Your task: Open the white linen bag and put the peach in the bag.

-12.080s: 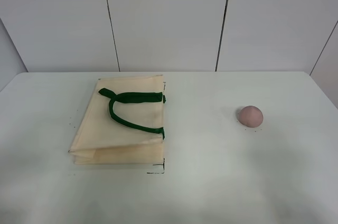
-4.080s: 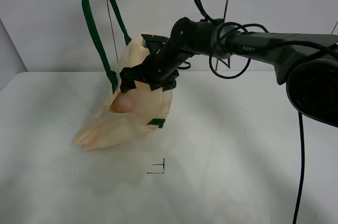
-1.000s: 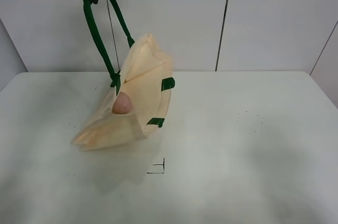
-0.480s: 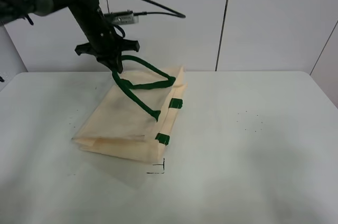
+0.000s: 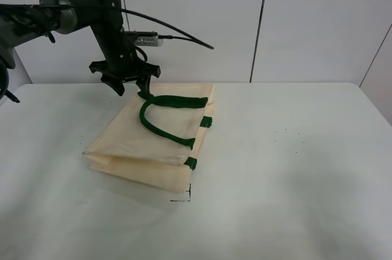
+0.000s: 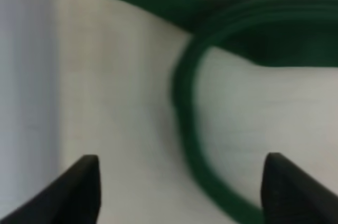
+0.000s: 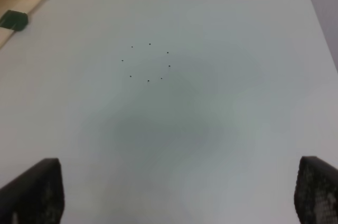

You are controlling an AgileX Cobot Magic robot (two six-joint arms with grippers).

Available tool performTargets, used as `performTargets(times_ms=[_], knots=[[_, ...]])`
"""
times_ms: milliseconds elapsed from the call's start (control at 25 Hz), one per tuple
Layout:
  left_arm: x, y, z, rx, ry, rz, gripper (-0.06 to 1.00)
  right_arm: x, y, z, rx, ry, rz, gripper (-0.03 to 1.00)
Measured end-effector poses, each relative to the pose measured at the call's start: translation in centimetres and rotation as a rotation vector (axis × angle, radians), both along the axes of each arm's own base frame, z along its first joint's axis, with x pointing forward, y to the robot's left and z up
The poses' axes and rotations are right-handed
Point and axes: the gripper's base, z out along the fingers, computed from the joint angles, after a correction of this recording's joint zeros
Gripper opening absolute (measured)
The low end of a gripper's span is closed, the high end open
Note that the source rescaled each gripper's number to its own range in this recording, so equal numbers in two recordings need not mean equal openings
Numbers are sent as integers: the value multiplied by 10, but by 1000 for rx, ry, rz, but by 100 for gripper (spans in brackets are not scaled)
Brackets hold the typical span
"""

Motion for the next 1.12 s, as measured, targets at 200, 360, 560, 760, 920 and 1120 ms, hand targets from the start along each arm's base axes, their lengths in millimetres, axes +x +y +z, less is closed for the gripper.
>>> performTargets(times_ms=[200, 360, 560, 760, 920, 1120], knots=[[6, 24, 0, 11, 5, 50, 96, 0, 0, 0, 0, 0, 0, 97], [14, 72, 0, 13, 21, 147, 96, 0, 0, 0, 0, 0, 0, 97], [15, 128, -1, 2, 53, 267, 96, 0, 0, 0, 0, 0, 0, 97], [-2, 132, 7, -1, 77, 275, 96, 0, 0, 0, 0, 0, 0, 97], [-37, 132, 29, 0, 91, 274, 96, 0, 0, 0, 0, 0, 0, 97], [-103, 133, 59, 2, 99, 273, 96, 0, 0, 0, 0, 0, 0, 97]])
